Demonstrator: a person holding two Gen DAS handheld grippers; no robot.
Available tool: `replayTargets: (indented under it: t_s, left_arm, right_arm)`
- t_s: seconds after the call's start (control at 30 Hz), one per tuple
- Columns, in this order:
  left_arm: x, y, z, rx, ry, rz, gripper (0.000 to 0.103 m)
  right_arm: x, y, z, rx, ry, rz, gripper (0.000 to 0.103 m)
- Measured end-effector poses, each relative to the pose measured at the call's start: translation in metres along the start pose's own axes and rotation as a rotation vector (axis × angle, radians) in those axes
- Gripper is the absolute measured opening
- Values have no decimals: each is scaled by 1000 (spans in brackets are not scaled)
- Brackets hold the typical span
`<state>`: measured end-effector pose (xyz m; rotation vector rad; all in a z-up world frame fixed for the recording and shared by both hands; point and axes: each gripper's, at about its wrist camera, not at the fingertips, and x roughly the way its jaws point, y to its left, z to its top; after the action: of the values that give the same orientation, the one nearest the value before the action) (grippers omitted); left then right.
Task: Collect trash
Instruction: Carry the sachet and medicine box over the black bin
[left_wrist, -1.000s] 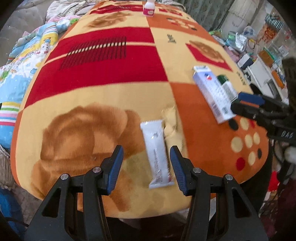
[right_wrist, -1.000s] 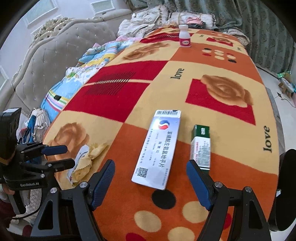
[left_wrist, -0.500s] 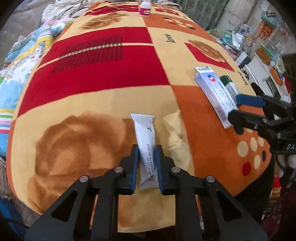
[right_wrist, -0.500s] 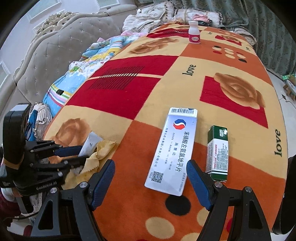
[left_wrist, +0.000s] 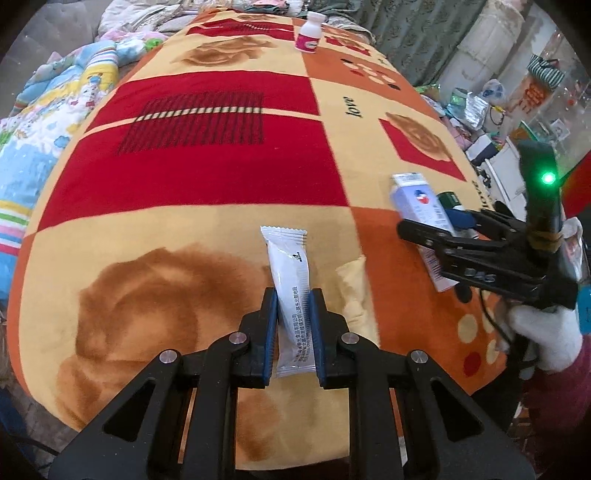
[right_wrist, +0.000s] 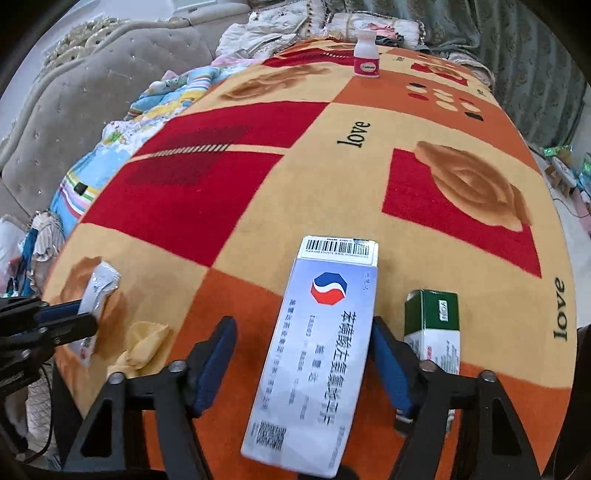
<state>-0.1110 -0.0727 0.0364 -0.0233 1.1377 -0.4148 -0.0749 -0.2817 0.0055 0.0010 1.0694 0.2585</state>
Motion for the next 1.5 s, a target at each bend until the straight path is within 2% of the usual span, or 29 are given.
replayTargets:
  t_s: [0.03,0.1,0.17,0.47,0.67,1.1,1.5]
  left_arm:
    - [0,-3,1,3,-1,-6,15]
    - [0,-11,5,9,-7,-20,15]
    - [-2,-18,9,15,-15,-30,15]
    - [-4,-66,27,73,-44,-69,15]
    - [-3,-106,38,135,-60,-101,15]
    - [7,-196,55,272,-65,-152,15]
    - [33,-274,61,374,-37,-194,15]
  right_arm:
    - [0,1,0,-16,-5,-16,53]
    - [-1,3,0,-37,-8,-26,48]
    - [-8,1,-1,-33,-16,9,48]
    - [-58,-18,-7,9,-109,58,47]
    - [-87,-41,-13,32,-152,23,47]
    - [-137,-121,-46,164,-212,-80,47]
    - [-160,-191,-85,307,-222,-148,47]
